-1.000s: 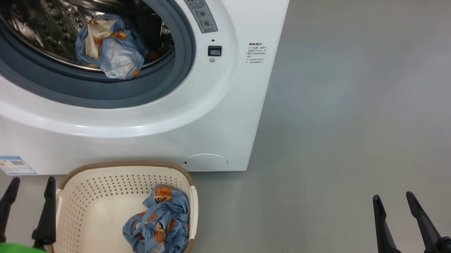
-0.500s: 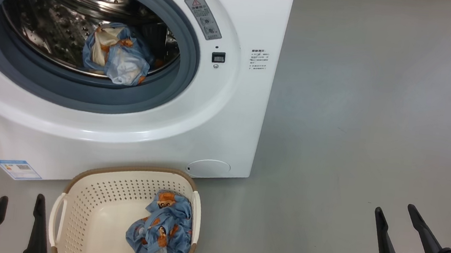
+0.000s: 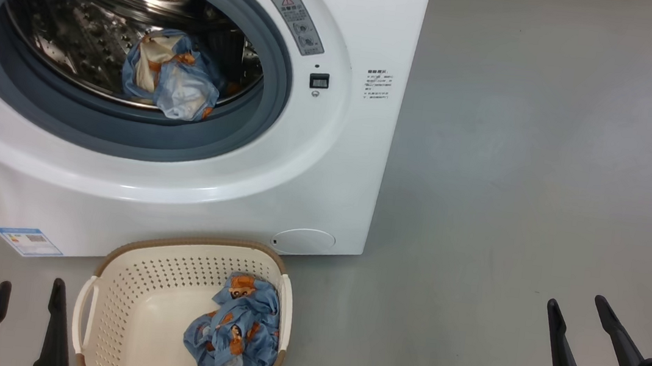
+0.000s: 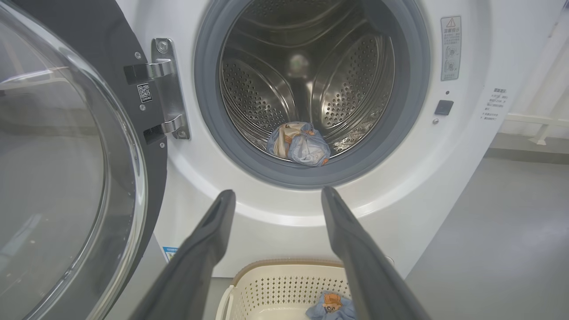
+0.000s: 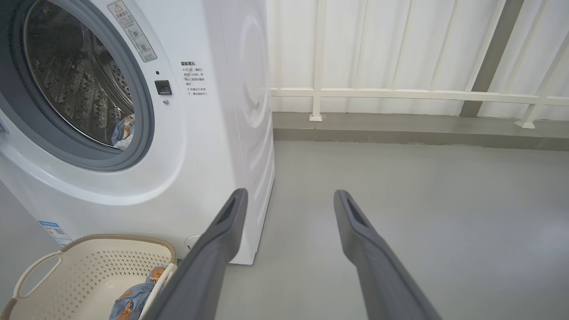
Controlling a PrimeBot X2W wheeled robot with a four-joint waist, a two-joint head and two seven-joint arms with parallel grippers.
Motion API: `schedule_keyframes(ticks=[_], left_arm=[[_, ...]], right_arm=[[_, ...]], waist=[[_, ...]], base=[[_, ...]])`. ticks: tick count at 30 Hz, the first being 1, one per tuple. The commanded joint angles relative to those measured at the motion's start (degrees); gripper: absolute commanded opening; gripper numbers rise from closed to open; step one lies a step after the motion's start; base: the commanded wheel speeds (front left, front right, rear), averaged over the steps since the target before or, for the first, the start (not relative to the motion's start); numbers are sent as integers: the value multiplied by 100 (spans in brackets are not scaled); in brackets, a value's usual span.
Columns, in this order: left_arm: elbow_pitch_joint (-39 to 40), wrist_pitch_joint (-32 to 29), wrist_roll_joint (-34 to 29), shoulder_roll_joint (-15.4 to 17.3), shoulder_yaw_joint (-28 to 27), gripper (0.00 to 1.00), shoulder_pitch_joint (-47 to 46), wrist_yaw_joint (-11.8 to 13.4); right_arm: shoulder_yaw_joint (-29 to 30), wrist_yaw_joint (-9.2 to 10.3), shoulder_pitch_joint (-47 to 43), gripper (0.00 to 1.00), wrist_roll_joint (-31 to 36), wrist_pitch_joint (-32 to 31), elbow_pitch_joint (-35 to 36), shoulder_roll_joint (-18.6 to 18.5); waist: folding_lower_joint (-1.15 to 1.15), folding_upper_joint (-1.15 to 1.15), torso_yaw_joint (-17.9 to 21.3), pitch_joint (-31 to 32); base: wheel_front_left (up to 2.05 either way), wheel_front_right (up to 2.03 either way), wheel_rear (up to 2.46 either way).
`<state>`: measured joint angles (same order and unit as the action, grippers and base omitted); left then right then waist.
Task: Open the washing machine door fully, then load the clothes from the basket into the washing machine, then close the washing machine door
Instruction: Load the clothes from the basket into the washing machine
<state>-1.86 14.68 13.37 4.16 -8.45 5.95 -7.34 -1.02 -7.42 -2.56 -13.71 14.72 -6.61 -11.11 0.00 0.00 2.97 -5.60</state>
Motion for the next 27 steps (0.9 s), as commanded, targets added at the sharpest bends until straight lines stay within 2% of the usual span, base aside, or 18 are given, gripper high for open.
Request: schedule_keyframes(ticks=[1, 15, 27], left_arm=[[166, 32, -66, 49, -203, 100, -64, -14], [-47, 32, 31, -2, -2, 100, -215, -14], [-930, 32, 339, 102, 483, 100, -965, -14]], right_arm=[[-119, -7, 44, 100, -40, 28, 124, -103], [-141, -7, 171, 100, -12, 28, 149, 11], [-139, -7, 669, 100, 52, 28, 246, 214]], waist=[[0, 0, 3, -1], [0, 0, 22, -275], [0, 0, 31, -1149]], base=[[0, 0, 0], [0, 0, 0], [0, 0, 0]])
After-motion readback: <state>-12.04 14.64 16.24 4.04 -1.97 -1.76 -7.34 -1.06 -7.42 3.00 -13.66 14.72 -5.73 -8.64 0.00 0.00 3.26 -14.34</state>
